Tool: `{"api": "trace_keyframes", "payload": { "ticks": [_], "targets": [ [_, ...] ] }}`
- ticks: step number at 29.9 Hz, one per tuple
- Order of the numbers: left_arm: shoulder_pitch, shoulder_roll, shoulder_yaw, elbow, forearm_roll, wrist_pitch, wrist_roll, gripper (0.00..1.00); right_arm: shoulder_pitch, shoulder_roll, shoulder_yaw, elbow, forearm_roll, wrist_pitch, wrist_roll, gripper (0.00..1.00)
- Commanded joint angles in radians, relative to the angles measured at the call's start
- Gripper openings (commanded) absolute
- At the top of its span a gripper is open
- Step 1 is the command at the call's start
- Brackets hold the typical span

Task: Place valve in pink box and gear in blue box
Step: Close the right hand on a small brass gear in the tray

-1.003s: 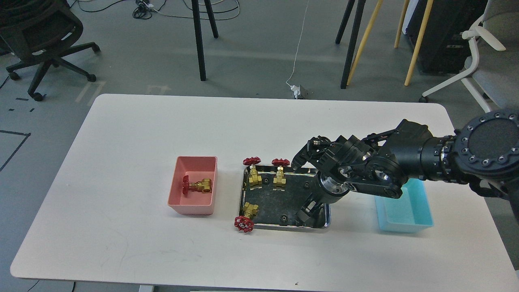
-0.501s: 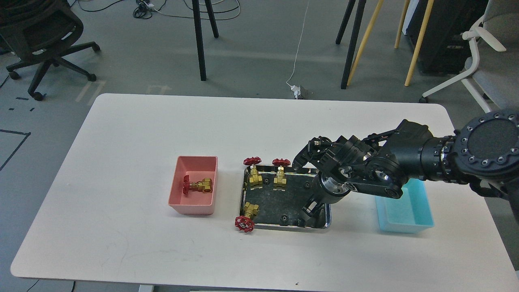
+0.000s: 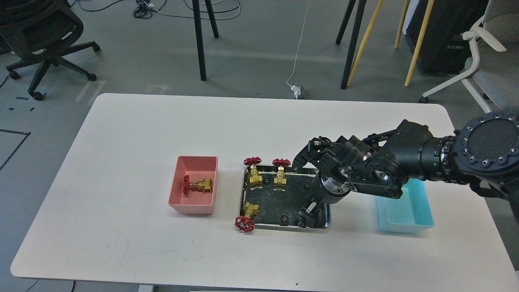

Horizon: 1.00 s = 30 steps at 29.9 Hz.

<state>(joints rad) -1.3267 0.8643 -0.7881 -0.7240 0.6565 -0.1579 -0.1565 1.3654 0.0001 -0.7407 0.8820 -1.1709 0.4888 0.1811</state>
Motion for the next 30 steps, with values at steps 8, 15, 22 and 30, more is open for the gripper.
{"api": "trace_keyframes", "payload": {
  "ticks": [8, 15, 22, 30],
  "targets": [
    [0.000, 0.004, 0.000, 0.000, 0.000, 0.000, 0.000, 0.98, 0.000, 0.000, 0.001, -0.002, 0.007, 0.000, 0.001, 0.50],
    [0.000, 0.008, 0.000, 0.000, -0.001, 0.000, 0.000, 0.98, -0.008, 0.000, 0.001, 0.000, 0.007, 0.000, 0.005, 0.50],
    [0.000, 0.033, 0.000, 0.000, -0.001, -0.003, 0.000, 0.98, -0.014, 0.000, 0.001, -0.003, 0.008, -0.001, 0.011, 0.50],
    [0.000, 0.035, 0.000, 0.000, -0.001, -0.003, 0.000, 0.98, -0.020, 0.000, 0.001, -0.018, 0.008, -0.004, 0.011, 0.44]
  ]
}}
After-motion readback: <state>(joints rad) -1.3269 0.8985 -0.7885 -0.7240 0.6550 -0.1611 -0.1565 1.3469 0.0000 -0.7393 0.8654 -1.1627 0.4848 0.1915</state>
